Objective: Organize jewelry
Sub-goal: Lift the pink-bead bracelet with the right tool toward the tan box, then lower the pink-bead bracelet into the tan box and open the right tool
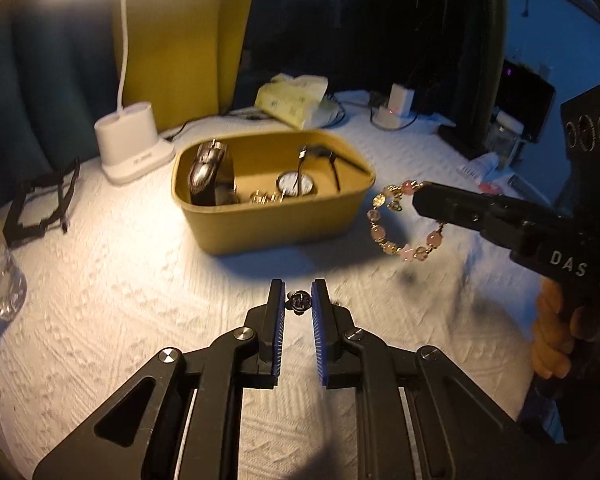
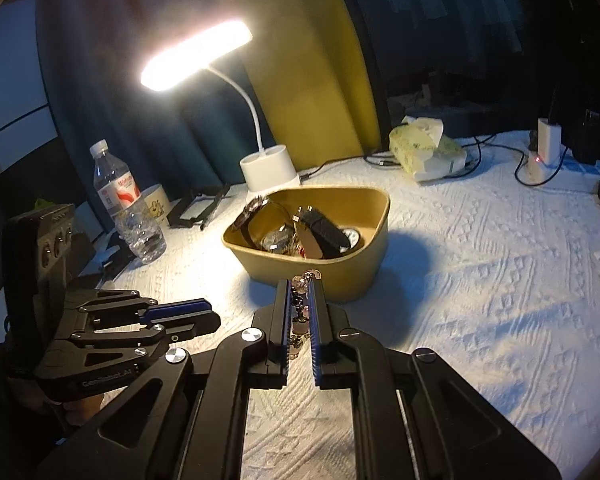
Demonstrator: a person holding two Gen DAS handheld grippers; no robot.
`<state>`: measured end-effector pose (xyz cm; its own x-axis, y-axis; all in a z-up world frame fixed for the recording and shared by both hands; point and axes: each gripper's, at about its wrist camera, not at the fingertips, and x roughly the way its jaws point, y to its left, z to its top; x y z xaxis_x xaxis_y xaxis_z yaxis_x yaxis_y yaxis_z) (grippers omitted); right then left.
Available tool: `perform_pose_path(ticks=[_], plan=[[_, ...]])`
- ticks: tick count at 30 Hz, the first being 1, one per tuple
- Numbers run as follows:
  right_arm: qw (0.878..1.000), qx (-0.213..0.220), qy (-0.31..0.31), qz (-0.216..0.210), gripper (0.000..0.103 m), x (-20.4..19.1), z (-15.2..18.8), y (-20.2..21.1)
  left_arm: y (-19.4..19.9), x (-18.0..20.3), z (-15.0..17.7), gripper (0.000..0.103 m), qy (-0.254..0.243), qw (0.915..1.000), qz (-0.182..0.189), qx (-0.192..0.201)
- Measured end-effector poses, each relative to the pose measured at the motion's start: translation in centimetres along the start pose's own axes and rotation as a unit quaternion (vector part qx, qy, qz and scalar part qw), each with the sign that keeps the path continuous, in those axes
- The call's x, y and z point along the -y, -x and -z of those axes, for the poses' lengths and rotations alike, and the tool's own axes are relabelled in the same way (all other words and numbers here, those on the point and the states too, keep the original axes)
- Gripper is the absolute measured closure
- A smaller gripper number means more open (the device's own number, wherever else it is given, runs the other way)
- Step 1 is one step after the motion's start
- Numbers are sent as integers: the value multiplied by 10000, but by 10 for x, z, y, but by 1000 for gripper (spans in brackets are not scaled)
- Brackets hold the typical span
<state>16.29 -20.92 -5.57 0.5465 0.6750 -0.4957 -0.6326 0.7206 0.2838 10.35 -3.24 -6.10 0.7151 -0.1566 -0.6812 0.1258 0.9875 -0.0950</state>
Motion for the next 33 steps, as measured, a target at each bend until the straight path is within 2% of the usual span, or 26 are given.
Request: perform_pose_path(ticks=[9, 16, 21, 33], plan=[[9998, 193, 17, 106, 95, 11, -23, 2, 17, -3, -24, 88, 65, 9982, -116, 581], [9993, 319, 24, 170, 95, 19, -37, 1, 15, -7, -40, 88, 16, 9971, -148, 751], [9992, 334, 79, 194, 95, 23, -48, -5, 17, -11, -49, 88, 63, 9943, -105, 1061], [9993, 344, 15, 175, 95, 37, -69, -33, -16, -32, -69, 88, 110, 9956, -98, 930]])
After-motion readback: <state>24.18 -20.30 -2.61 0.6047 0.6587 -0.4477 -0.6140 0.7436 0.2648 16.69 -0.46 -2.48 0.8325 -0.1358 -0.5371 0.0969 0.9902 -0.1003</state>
